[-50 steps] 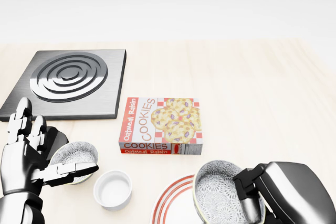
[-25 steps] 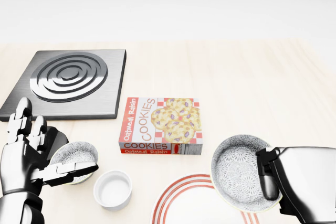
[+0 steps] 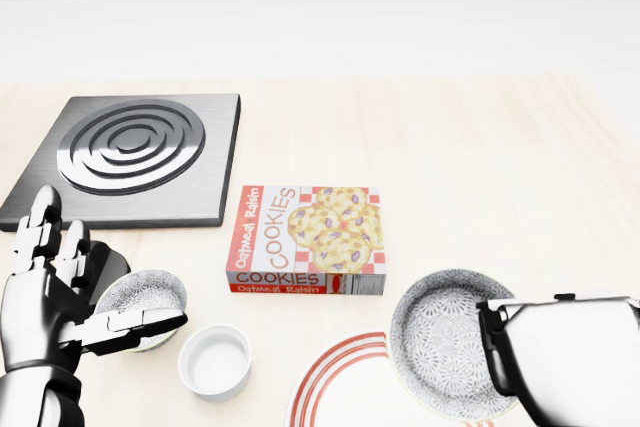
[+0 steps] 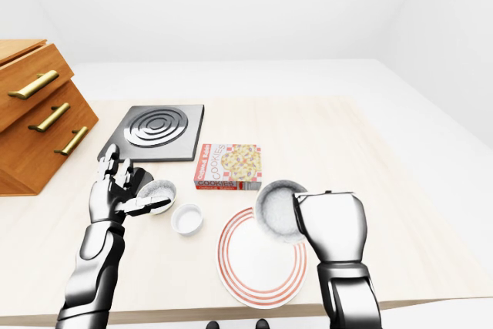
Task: Pick the akita bowl next to the plate and place it on the plate.
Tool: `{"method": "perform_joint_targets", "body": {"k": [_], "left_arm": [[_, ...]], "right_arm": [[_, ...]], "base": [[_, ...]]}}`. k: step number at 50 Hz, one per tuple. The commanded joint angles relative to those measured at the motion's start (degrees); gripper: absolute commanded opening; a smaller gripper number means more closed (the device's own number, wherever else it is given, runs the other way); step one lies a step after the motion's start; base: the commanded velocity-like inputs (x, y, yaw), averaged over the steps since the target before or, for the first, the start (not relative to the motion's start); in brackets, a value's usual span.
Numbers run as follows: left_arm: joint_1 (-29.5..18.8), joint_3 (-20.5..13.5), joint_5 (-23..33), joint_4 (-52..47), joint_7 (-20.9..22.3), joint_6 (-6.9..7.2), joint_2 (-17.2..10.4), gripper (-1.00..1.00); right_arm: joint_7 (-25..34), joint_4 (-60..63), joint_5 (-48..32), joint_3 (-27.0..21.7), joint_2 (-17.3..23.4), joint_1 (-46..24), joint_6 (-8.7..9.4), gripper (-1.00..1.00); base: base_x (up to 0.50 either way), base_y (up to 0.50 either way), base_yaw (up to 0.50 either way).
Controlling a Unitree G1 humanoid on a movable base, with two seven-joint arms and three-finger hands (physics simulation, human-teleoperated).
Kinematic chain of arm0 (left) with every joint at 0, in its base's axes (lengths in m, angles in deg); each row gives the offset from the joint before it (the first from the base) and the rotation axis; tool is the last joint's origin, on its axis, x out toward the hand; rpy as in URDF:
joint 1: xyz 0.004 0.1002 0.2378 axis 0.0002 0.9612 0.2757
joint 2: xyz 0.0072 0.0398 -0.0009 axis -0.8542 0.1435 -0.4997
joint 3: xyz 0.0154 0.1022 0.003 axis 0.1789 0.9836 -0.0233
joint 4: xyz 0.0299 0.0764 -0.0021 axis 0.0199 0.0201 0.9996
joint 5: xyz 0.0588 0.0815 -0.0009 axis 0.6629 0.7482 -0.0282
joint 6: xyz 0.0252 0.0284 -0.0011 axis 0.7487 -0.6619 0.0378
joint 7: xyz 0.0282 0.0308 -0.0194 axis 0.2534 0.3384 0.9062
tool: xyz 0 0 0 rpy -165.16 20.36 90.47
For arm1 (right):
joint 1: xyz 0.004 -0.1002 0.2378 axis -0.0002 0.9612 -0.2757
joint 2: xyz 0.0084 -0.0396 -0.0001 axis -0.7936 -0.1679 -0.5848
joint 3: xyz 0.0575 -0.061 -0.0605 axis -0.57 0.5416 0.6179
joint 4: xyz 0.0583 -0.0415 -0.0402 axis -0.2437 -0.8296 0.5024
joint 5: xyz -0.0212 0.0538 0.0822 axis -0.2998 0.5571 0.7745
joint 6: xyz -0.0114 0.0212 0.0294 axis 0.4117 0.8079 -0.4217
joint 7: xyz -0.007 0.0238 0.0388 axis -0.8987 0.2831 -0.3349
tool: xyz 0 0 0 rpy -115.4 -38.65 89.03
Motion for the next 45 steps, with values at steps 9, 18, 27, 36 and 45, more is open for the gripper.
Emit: {"method": "perform_joint_targets", "body": {"k": [9,18,27,36,45], "left_arm": [[0.00,0.11,0.07,0.38,0.00,-0.47,-0.01,1.00],[-0.16,0.00,0.13,1.40,0.20,-1.31,-0.04,1.00],[-0.14,0.07,0.20,1.30,0.09,-1.27,-0.01,1.00],[0.23,0.24,0.24,-0.40,-0.23,0.03,0.02,1.00],[-0.10,0.10,0.22,0.80,-0.06,-0.77,-0.05,1.00]], "right_arm": [[-9.79,-3.32,2.67,3.97,1.80,3.51,-0.01,-1.00],[-13.99,-6.57,1.08,6.38,3.63,4.23,-0.01,-1.00],[-15.86,-11.03,2.35,6.88,4.54,2.60,-0.01,-1.00],[-16.59,-13.96,3.97,7.50,4.83,2.54,-0.01,-1.00],[-19.07,-17.94,3.75,7.74,5.67,2.04,-0.01,-1.00]], "base": [[0.00,0.00,0.00],[0.00,0.00,0.00],[0.00,0.00,0.00],[0.00,0.00,0.00],[0.00,0.00,0.00]]}}
